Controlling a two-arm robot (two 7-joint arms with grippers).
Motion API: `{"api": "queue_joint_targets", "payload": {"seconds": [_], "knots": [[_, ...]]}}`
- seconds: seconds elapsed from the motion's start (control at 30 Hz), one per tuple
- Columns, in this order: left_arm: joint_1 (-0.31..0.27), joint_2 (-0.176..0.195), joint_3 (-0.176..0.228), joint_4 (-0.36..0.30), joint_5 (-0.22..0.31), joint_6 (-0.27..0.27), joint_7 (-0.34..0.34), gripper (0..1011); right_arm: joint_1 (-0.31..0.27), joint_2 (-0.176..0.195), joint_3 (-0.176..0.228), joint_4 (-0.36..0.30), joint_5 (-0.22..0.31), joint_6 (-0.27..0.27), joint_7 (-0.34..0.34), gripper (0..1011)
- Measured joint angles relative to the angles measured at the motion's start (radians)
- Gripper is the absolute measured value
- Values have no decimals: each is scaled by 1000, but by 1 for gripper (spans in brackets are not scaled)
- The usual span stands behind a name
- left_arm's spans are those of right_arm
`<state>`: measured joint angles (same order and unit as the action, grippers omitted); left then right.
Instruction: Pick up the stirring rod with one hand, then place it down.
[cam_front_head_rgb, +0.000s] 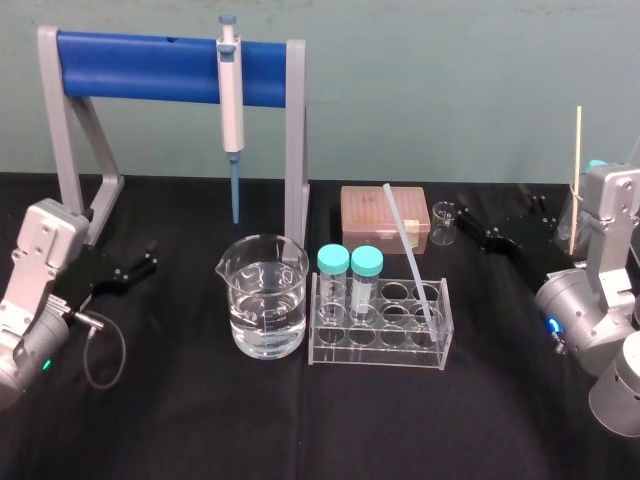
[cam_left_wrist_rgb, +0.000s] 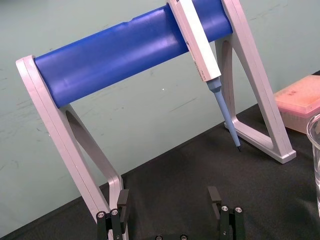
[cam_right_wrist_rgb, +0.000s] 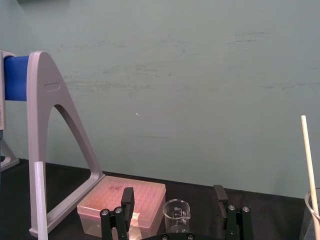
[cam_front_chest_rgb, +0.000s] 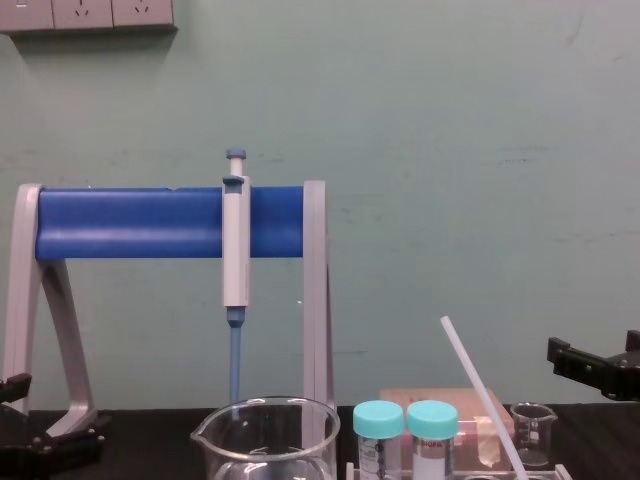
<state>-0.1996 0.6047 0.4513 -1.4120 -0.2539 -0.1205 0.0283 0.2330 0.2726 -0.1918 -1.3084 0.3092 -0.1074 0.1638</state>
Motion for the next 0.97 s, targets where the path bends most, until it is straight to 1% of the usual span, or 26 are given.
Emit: {"api": "queue_joint_targets", "payload": {"seconds": [0.97], "knots": [[0,0,0,0,0,0,0,1000,1,1,-1,-1,4,-5,5,1003]]}}
